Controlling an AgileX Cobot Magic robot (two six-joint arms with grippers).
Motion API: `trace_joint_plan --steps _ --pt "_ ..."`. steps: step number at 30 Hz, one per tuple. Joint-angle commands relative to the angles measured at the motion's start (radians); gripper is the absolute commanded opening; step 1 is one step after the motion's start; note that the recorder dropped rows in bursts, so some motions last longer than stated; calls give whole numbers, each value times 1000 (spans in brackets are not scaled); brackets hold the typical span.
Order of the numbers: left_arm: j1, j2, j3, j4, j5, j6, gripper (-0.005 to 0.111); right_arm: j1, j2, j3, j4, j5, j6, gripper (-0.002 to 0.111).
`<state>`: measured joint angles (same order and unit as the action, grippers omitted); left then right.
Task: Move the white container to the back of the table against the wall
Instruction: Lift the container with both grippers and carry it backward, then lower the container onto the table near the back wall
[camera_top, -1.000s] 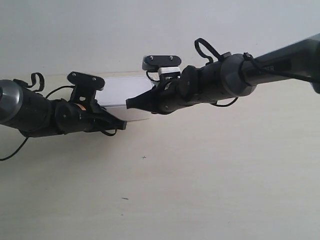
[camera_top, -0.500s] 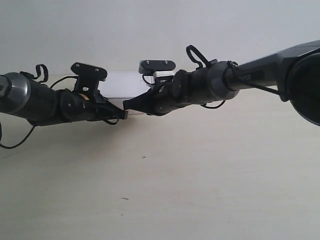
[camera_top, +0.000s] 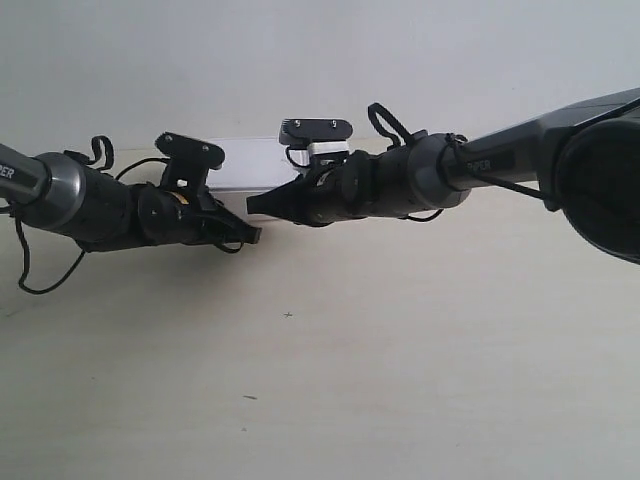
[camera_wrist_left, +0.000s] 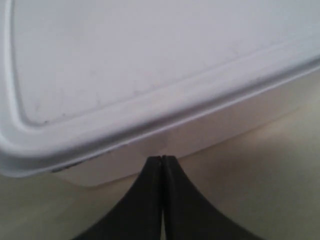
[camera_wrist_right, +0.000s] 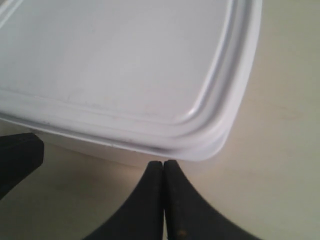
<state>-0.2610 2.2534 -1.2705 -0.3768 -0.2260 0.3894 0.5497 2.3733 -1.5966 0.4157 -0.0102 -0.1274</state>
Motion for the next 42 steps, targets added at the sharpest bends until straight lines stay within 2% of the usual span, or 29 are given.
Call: trace_joint_plan --steps 1,28,42 --pt "2 14 -36 7 -14 0 0 -6 -2 -8 -4 -52 -2 0" --pt "2 97 -221 34 6 -8 0 -6 -11 -8 -8 -141 -11 0" --pt "-13 170 -258 34 5 -7 0 -3 -129 0 -18 -16 -82 0"
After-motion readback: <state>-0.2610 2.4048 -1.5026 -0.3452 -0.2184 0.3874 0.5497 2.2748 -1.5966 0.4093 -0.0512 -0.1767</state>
